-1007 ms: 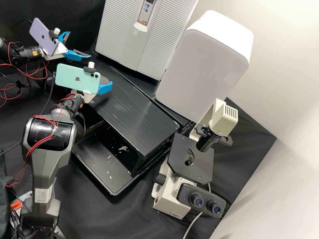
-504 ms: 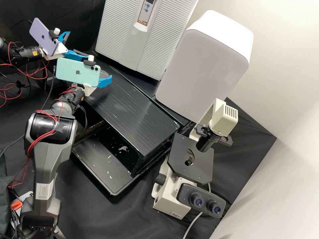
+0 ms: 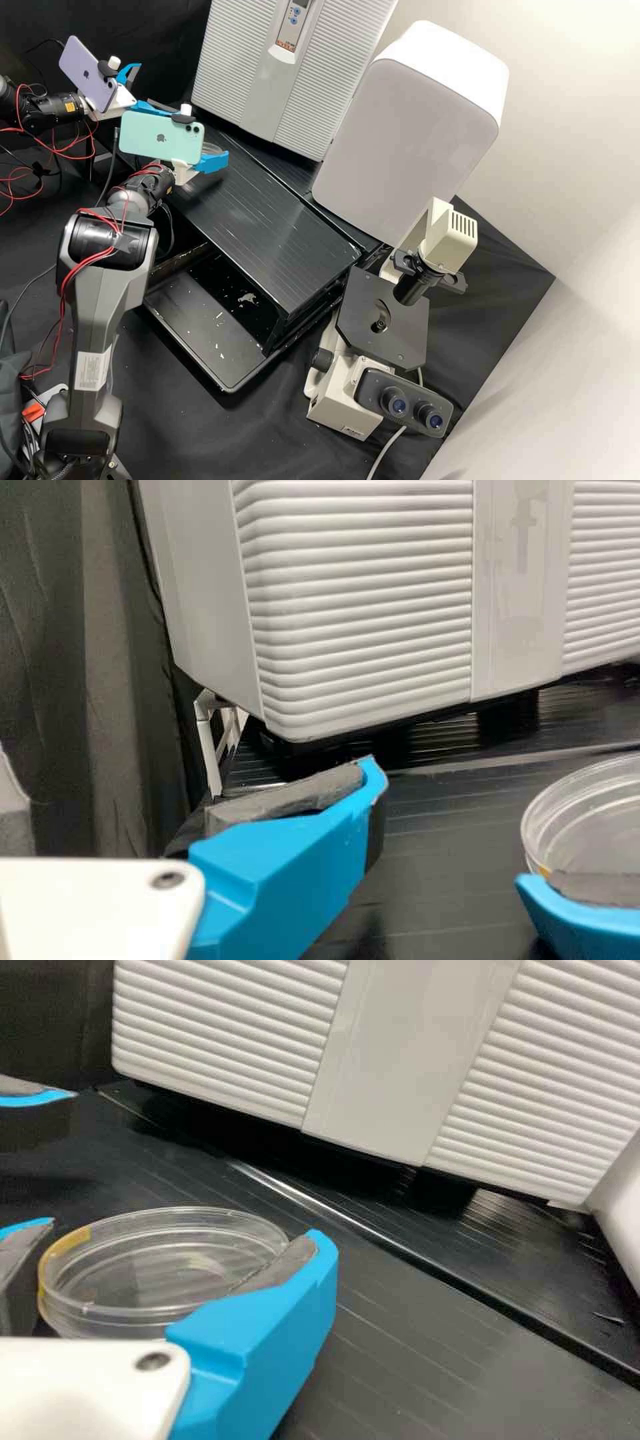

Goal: Slide the petri dish to the left

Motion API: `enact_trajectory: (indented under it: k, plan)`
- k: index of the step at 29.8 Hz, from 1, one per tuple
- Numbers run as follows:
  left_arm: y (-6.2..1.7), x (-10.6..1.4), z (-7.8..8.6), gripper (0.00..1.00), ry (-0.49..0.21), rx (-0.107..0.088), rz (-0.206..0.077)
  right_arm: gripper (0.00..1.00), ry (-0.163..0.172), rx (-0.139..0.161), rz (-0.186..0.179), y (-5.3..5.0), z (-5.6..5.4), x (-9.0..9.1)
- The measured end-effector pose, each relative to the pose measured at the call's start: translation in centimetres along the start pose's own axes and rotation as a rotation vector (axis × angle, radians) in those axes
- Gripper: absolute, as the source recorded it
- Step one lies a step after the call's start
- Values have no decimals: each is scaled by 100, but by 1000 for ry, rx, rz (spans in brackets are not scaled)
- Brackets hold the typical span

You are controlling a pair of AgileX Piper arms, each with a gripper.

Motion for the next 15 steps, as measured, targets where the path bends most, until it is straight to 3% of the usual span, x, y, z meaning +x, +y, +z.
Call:
enact_trajectory:
  k: [3,15]
  plan:
    - [0,0,0,100,0,0,0,0,-2,-14,2,5,-4,8]
    - [0,0,0,100,0,0,0,0,7,-16,4,-11,-40,-4]
